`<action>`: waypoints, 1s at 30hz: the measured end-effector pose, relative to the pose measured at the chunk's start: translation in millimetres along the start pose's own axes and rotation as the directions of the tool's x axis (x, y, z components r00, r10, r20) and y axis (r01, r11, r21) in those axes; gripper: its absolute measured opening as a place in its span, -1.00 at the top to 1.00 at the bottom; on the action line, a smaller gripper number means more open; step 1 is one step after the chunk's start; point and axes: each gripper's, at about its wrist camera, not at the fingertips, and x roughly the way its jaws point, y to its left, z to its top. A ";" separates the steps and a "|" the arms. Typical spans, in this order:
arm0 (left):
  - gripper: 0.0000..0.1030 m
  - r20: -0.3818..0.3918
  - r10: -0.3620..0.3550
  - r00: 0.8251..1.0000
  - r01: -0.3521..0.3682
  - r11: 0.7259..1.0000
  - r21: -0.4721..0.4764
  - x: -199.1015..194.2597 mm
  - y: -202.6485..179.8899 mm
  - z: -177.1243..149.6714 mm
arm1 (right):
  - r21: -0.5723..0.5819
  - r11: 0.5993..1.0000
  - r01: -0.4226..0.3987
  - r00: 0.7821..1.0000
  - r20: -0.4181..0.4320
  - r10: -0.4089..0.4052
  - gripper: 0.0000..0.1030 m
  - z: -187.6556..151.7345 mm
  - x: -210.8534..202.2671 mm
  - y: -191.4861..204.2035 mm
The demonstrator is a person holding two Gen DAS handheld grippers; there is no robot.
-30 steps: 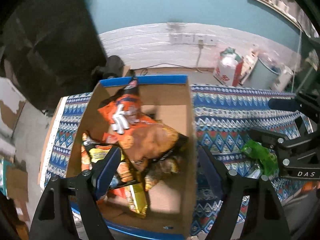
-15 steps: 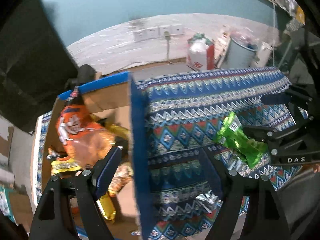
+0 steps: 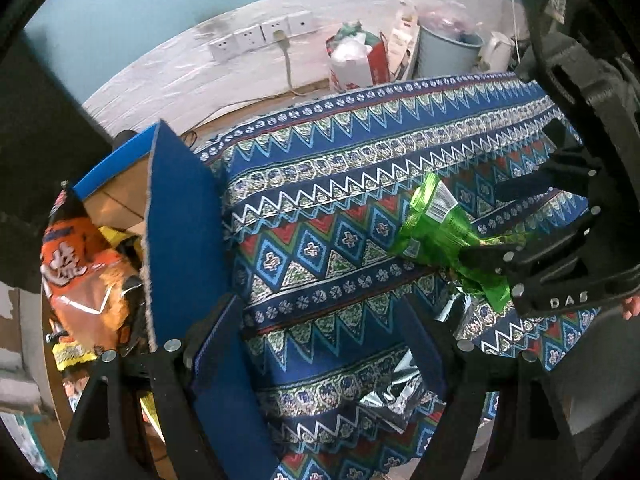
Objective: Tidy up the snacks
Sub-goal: 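Move both tools back over the green bag and silver foil pack, then grasp the green bag with the right tool while the left tool grasps the silver foil pack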
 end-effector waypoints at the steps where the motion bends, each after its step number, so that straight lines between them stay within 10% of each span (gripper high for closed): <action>1: -0.58 -0.008 0.003 1.000 -0.003 1.000 0.003 2.9 -1.0 0.5 | -0.002 1.000 -0.003 1.000 -0.005 0.003 -0.47 -0.4 2.6 0.0; 12: -0.58 -0.065 0.005 0.998 -0.003 1.000 0.027 21.3 -7.3 1.0 | -0.033 0.999 -0.017 0.998 -0.065 0.015 -0.42 -1.7 36.8 2.4; 14: -0.58 -0.072 -0.001 0.997 0.002 1.000 0.025 23.2 -8.2 1.6 | -0.029 0.999 -0.027 0.997 -0.071 0.025 0.07 -3.5 38.9 1.0; 19: -0.58 -0.081 -0.058 0.995 0.060 0.998 0.016 24.7 -14.2 2.9 | 0.018 1.000 -0.019 0.999 -0.050 0.020 0.43 -9.7 34.8 -11.4; 30: -0.58 -0.139 -0.165 0.976 0.185 0.971 0.151 32.7 -66.1 -7.0 | 0.158 0.987 0.031 0.999 0.022 -0.035 0.44 -41.1 -12.8 -50.8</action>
